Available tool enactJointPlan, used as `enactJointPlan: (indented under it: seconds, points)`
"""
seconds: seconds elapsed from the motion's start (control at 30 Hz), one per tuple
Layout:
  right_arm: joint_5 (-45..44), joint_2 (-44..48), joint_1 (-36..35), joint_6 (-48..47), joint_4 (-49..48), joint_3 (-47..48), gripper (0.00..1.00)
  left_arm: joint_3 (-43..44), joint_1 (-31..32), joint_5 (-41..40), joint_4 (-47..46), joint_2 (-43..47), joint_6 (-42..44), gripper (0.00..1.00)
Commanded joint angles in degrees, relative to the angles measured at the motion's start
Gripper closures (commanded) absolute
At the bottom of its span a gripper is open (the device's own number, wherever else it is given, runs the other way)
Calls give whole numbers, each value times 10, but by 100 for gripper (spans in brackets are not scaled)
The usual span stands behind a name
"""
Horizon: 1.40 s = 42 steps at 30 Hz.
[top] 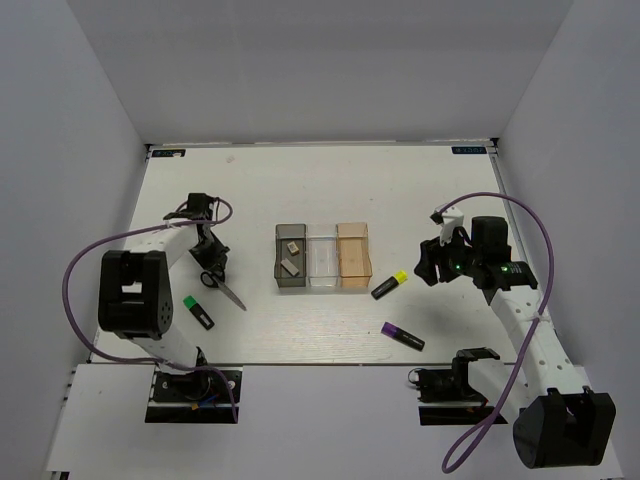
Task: Sort the stationery into containers
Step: Pick up the scissors from the center of the board, then place the scissors in the storage box.
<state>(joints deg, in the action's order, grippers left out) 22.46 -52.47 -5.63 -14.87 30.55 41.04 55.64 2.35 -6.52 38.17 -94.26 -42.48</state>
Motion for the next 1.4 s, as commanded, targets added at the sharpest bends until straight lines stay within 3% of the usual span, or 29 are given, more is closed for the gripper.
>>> enactJointPlan:
  seconds: [0.0, 0.03, 0.1, 0.13, 0.17, 0.23, 0.3, 0.33, 0.4, 0.57, 0.83, 1.0, 1.17, 1.23, 1.33, 1.37]
  points:
    - [2, 5, 2, -2, 0, 22, 33, 37, 17, 29, 31, 90, 42, 100]
    - [2, 5, 2, -2, 2, 23, 33, 48, 26, 37, 34, 113, 47, 100]
    - [4, 3, 1, -2, 2, 23, 42, 70, 47, 41, 37, 143, 60, 100]
    - [6, 4, 1, -3, 3, 22, 55, 76, 53, 42, 44, 165, 62, 100]
    - [7, 4, 2, -2, 2, 22, 60, 80, 62, 41, 45, 171, 66, 100]
    - [7, 3, 1, 0, 0, 22, 64, 104, 98, 39, 42, 180, 68, 100]
    - [4, 4, 2, 2, -5, 20, 57, 128, 134, 51, 32, 185, 63, 100]
    - [-2, 4, 2, 5, -6, 19, 40, 135, 145, 55, 14, 181, 60, 100]
    - [-9, 3, 0, 6, -11, 18, 33, 159, 188, 63, -2, 160, 54, 100]
    - [-18, 5, 3, 7, -15, 14, 43, 225, 273, 36, -95, 97, 74, 100]
    - [-26, 11, 2, 11, -15, 12, 43, 369, 369, -68, -107, -60, 173, 100]
    - [-32, 11, 3, 9, -16, 13, 18, 361, 399, -112, -113, -89, 191, 100]
    - [-29, -4, 1, -1, -15, 16, 17, 324, 411, -134, -117, -102, 194, 100]
    - [-17, -12, 1, -20, -18, 12, 16, 313, 412, -130, -122, -102, 192, 96]
    - [12, -25, -3, -59, -38, 3, 14, 307, 419, -128, -126, -104, 194, 73]
    - [22, -26, -1, -76, -41, 1, 12, 306, 419, -127, -124, -106, 195, 61]
